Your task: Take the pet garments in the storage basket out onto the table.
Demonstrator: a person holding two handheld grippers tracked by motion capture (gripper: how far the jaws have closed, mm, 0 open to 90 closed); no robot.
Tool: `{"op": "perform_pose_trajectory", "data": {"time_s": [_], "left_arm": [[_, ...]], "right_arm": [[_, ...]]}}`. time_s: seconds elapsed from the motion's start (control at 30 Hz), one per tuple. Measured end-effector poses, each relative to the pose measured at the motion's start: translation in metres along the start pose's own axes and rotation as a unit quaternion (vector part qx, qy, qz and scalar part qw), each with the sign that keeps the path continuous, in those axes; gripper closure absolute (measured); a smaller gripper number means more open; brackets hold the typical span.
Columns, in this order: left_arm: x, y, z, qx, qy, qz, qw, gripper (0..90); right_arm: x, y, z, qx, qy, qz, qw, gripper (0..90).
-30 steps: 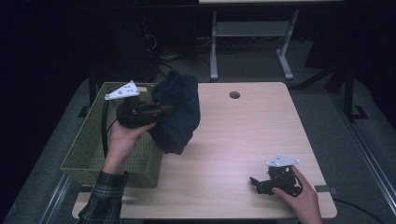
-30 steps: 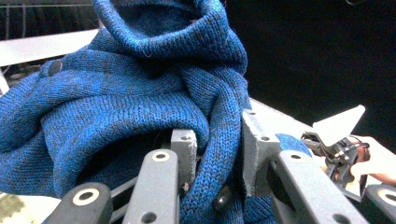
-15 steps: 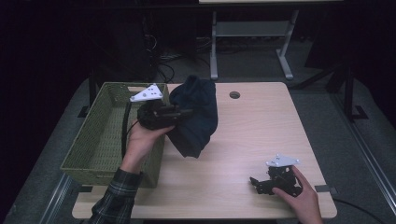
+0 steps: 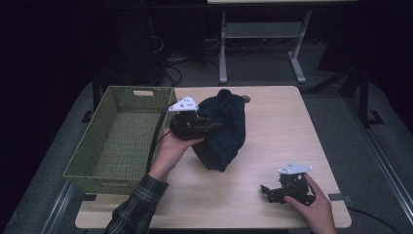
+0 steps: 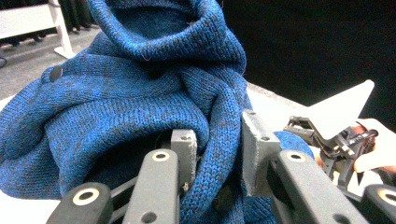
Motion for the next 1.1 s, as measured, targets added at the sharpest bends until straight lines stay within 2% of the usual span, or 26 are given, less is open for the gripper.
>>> {"op": "perform_pose_trajectory", "data": {"time_s": [0.27,0.5,1.1], "left_arm": [[0.012,0.032,0.012,0.017,0.003,-0.014,0.9998,69.5],[0.023,0.058,0.017,0.031,0.005,-0.026,0.9992,69.5],[0.050,0.109,0.031,0.035,0.032,-0.073,0.9962,69.4]], "right_arm": [[0.000,0.000,0.000,0.001,-0.001,0.000,1.0000,0.0],[0.000,0.000,0.000,0.000,-0.002,0.001,1.0000,0.0],[0.000,0.000,0.000,0.000,-0.002,0.000,1.0000,0.0]]}}
Point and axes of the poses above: each handheld gripper's, and its own axes: y roughly forward along the jaws, x roughly out of its underside, z roughly to its right, the point moved 10 cm from there along y, roughly forward along the jaws, and after that the axes turned 8 degrees about -x, right-handed, at the moved point
